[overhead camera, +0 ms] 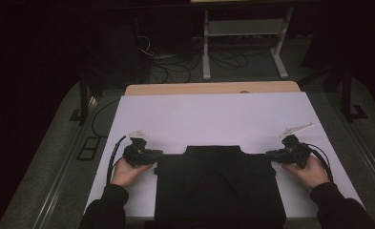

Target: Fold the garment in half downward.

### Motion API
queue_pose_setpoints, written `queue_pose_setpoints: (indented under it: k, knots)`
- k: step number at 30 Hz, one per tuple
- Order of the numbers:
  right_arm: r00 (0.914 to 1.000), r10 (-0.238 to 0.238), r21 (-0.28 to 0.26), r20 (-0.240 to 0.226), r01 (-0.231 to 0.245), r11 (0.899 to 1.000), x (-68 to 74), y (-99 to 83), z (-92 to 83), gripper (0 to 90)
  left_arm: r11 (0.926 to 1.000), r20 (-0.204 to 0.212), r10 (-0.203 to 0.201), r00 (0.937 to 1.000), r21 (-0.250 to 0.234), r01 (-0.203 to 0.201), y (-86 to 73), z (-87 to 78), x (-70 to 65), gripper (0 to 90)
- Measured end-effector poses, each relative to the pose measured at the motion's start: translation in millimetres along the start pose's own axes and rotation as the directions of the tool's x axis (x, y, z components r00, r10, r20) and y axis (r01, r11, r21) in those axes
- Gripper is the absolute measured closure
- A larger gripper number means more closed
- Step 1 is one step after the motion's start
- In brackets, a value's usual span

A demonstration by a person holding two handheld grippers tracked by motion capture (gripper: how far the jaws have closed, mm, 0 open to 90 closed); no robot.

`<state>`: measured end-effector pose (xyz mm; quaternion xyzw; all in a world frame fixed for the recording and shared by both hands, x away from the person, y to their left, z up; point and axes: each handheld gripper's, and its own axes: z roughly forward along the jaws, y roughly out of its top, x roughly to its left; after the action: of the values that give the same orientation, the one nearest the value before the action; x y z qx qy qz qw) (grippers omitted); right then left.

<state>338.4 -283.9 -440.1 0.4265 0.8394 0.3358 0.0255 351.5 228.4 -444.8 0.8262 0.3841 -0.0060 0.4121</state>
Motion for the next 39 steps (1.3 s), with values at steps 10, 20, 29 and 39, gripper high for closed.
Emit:
queue_pose_setpoints:
  k: [10, 20, 29, 39]
  knots:
    - [0.9999, 0.012, 0.015, -0.003, -0.012, 1.0, 1.0, 0.3, 1.6, 86.4, 0.9991, -0.004, 0.006, 1.0, 0.041, -0.006, 0.8, 3.6, -1.6, 86.4]
    - [0.9998, -0.002, 0.008, 0.018, 0.002, 1.0, 2.2, 1.0, 0.4, 87.5, 0.9944, -0.062, 0.067, 0.9958, 0.086, -0.062, 6.5, 2.9, -7.3, 87.6]
    - [0.9987, 0.007, -0.001, 0.05, -0.007, 1.0, 3.1, 3.9, 2.1, 87.5, 0.9976, -0.123, 0.045, 0.9914, 0.058, -0.038, 11.0, -1.9, -7.3, 87.9]
    - [0.9977, 0.026, -0.036, 0.062, -0.024, 0.999, 0.5, 9.8, 0.4, 87.5, 0.9987, -0.153, 0.047, 0.9871, 0.028, -0.043, 13.6, -7.0, -6.0, 87.9]
